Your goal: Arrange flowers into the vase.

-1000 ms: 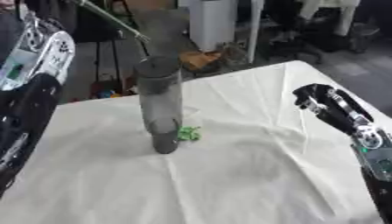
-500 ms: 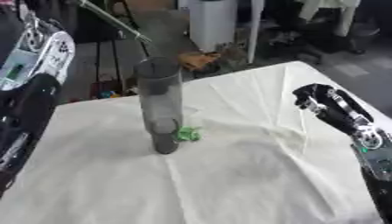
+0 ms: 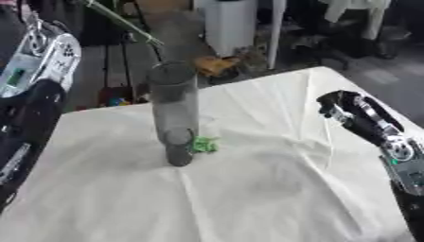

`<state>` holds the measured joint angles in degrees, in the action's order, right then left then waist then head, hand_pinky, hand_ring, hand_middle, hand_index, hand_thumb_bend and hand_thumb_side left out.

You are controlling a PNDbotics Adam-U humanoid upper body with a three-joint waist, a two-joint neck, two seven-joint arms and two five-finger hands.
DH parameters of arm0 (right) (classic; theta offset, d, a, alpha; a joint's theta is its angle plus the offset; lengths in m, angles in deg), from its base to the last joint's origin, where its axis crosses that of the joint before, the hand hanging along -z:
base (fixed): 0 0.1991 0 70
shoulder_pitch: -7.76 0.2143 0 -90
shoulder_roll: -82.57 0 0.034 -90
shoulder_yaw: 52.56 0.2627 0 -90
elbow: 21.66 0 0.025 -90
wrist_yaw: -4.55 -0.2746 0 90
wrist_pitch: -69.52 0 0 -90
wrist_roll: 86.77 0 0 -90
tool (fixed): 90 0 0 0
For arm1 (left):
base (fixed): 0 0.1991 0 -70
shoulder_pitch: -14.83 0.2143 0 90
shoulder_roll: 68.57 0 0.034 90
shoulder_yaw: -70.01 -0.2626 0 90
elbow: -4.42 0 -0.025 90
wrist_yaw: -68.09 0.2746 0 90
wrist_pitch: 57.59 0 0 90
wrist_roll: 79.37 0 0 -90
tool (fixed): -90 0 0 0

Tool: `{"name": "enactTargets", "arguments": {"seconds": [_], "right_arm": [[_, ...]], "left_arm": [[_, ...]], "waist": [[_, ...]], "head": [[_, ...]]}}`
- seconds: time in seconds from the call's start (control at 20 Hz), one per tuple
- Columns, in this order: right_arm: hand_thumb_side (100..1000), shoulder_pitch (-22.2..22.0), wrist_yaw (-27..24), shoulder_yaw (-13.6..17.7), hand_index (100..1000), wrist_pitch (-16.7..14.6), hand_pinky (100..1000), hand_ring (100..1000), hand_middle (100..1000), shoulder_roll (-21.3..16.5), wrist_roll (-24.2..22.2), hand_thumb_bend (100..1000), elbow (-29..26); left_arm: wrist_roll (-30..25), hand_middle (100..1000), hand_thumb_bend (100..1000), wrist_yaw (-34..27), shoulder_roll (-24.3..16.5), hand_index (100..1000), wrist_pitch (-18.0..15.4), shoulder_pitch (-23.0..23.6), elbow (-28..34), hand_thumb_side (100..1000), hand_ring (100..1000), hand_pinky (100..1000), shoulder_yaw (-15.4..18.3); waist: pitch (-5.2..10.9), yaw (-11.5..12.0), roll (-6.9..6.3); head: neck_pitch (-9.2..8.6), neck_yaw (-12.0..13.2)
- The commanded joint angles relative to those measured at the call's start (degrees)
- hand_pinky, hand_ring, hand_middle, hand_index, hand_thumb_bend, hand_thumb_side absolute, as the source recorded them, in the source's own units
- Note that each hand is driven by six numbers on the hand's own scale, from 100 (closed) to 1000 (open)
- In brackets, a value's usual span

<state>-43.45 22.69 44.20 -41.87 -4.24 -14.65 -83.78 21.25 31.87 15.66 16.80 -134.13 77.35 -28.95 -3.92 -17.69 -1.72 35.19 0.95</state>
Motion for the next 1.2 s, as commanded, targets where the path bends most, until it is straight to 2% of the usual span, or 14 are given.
{"name": "enactTargets", "arguments": {"seconds": [0.05,0.75,1.2], "right_arm": [[775,1.0,0.2,0.5,728,-0.1,633,644,531,-0.8,0.0,361,-1.0],[776,1.0,0.2,0.5,729,-0.1,634,643,531,-0.8,-0.1,355,-1.0],[777,0.9,0.2,0.6,729,-0.1,634,644,532,-0.9,0.0,350,-1.0]], "left_arm": [[-0.2,100,783,-0.4,-1.5,100,0.2,-1.1,0.4,801,100,100,0.0],[-1.3,100,766,-3.4,-1.6,100,1.4,-1.0,0.4,808,100,100,-0.2],[-1.8,100,763,-8.7,-1.9,100,3.8,-0.7,0.7,816,100,100,-0.5]], "waist": [[0.80,0.1,0.32],[0.82,0.3,0.36],[0.87,0.6,0.34]], "head": [[0.30,0.1],[0.56,-0.2],[0.67,-0.4]]}}
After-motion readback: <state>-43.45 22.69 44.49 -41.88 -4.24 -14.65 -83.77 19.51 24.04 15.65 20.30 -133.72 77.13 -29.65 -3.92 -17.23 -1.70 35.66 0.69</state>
